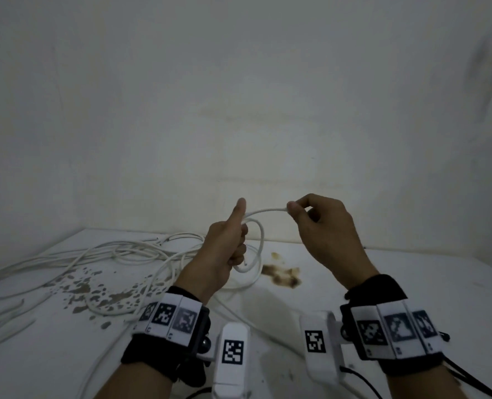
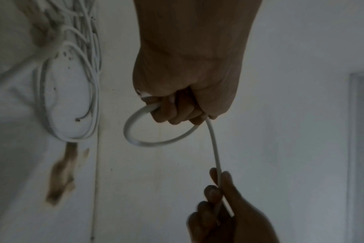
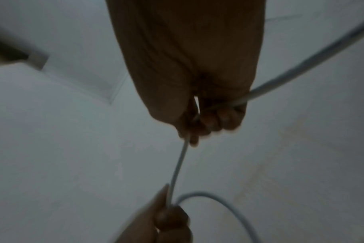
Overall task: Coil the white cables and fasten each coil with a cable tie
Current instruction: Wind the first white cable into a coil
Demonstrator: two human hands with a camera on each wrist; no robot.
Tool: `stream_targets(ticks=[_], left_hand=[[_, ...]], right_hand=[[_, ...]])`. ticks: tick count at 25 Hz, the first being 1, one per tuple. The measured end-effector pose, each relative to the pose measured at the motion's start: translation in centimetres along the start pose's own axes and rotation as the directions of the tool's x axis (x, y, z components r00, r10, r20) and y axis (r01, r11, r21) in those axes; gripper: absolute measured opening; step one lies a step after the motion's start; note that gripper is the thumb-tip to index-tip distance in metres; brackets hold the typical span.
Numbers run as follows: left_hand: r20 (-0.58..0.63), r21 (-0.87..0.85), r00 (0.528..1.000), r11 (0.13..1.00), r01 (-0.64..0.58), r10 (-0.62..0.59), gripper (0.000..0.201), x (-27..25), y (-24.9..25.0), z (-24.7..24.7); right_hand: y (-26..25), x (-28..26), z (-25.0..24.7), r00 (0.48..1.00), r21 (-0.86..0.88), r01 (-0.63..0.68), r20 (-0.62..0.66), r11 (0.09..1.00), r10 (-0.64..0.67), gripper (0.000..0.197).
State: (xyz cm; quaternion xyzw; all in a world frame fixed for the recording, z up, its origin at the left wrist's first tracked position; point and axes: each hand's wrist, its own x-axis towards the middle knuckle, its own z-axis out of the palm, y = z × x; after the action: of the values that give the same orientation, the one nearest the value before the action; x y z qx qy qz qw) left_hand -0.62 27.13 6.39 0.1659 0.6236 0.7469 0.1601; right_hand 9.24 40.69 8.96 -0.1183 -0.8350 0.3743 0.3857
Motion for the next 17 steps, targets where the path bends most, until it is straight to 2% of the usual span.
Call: stream_targets(ticks=[2, 4, 5, 8, 9, 10, 11, 12, 13, 15, 17], left_hand=[[0.056, -0.162, 0.998, 0.986, 0.030, -0.021, 0.052, 0.6, 0.1, -0.5], [0.120, -0.257, 0.992, 0.965, 0.058, -0.028, 0.052, 0.9, 0.4, -0.9], [0.149, -0.290, 0.989, 0.955, 0.068, -0.025, 0.052, 0.9, 0.6, -1.0], [0.221, -0.311, 0.975, 0.946, 0.092, -0.021, 0.054, 0.3, 1.3, -0.8], [0.246, -0.308, 0.969, 0.946, 0.101, -0.023, 0.055, 0.0, 1.6, -0.9], [0.270, -0.311, 0.963, 0.944, 0.112, -0.026, 0.055, -0.3, 1.9, -0.9], [0.296, -0.316, 0.955, 0.941, 0.124, -0.026, 0.054, -0.6, 2.1, -1.0], [0.326, -0.315, 0.945, 0.940, 0.135, -0.027, 0.054, -0.8, 2.3, -1.0], [0.356, -0.301, 0.934, 0.943, 0.142, -0.027, 0.053, -1.2, 2.3, -0.8], [0.395, -0.218, 0.918, 0.967, 0.132, -0.036, 0.051, -1.8, 2.2, -0.1], [0.401, -0.113, 0.915, 0.989, 0.095, -0.042, 0.051, -2.3, 2.0, 0.8]], right_hand=[[-0.2, 0.0, -0.8, 0.974, 0.139, -0.056, 0.225, 0.989, 0.024, 0.019], [-0.4, -0.3, -1.1, 0.943, 0.232, -0.102, 0.333, 0.967, 0.020, 0.013], [-0.4, -0.5, -0.8, 0.947, 0.230, -0.084, 0.322, 0.970, 0.005, 0.009], [0.2, -1.3, 1.1, 0.970, 0.022, 0.082, 0.229, 0.996, -0.085, 0.005], [0.3, -1.4, 1.4, 0.967, 0.073, 0.092, 0.230, 0.993, -0.107, 0.007], [0.4, -1.5, 1.4, 0.967, 0.200, 0.062, 0.230, 0.978, -0.108, 0.010], [0.5, -1.4, 1.4, 0.964, 0.324, 0.025, 0.241, 0.946, -0.108, 0.017], [0.3, -1.5, 1.5, 0.964, 0.374, 0.038, 0.229, 0.927, -0.132, 0.024], [0.4, -1.4, 1.8, 0.970, 0.315, 0.111, 0.172, 0.942, -0.172, 0.029], [0.5, -1.5, 2.8, 0.957, 0.024, 0.289, 0.014, 0.957, -0.289, 0.033], [0.8, -1.5, 3.5, 0.916, -0.201, 0.336, -0.159, 0.920, -0.369, 0.038]])
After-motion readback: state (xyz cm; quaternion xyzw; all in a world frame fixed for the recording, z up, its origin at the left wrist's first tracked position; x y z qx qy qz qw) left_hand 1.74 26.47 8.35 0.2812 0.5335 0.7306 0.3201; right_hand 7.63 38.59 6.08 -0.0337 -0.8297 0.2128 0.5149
